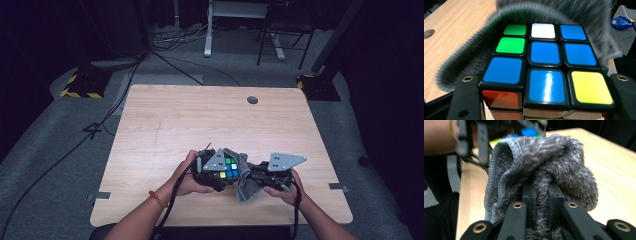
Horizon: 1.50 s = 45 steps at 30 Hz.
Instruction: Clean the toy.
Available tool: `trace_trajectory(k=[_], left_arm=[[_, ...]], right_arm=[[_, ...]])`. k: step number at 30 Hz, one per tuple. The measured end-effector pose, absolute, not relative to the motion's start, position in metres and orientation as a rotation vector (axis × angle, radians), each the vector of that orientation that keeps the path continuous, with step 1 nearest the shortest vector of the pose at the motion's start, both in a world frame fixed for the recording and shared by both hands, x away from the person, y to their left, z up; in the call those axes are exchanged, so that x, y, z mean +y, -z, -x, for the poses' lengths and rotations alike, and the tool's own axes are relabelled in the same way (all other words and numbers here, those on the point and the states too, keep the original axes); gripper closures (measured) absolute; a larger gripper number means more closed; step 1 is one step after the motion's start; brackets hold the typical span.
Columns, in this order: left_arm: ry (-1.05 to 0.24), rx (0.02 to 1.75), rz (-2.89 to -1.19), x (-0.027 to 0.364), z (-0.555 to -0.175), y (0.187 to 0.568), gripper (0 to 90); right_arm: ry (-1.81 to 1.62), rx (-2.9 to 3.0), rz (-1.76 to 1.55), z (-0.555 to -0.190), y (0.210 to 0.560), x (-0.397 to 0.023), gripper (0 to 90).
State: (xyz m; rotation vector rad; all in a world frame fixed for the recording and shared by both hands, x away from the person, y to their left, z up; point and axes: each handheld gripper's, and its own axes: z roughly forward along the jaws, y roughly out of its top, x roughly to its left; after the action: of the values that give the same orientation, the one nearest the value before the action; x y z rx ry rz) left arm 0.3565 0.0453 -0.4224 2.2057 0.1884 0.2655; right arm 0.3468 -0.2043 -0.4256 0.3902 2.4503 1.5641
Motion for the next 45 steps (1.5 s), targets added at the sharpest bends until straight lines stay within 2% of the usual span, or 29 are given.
trace_trajectory(k=[11, 17, 19, 24, 37, 45], left_arm=[[-0.26, 0.158, -2.203, 0.04, -0.351, 0.422, 32.8], [-0.224, 0.173, -2.211, 0.04, -0.354, 0.425, 30.7], [-0.218, 0.169, -2.23, 0.038, -0.354, 0.426, 33.0], [-0.255, 0.171, -2.243, 0.035, -0.353, 0.428, 33.3], [-0.256, 0.207, -2.21, 0.044, -0.357, 0.421, 33.4], [-0.24, 0.203, -2.248, 0.036, -0.356, 0.428, 33.4]], right_arm=[[-1.485, 2.463, -0.443, -0.352, 0.429, -0.205, 80.2], [-1.565, 2.426, -0.393, -0.348, 0.424, -0.207, 80.3], [-1.593, 2.414, -0.375, -0.346, 0.421, -0.206, 80.3], [-1.572, 2.401, -0.33, -0.341, 0.415, -0.201, 80.2], [-1.408, 2.521, -0.415, -0.352, 0.438, -0.202, 80.2], [-1.528, 2.417, -0.315, -0.341, 0.419, -0.2, 80.2]])
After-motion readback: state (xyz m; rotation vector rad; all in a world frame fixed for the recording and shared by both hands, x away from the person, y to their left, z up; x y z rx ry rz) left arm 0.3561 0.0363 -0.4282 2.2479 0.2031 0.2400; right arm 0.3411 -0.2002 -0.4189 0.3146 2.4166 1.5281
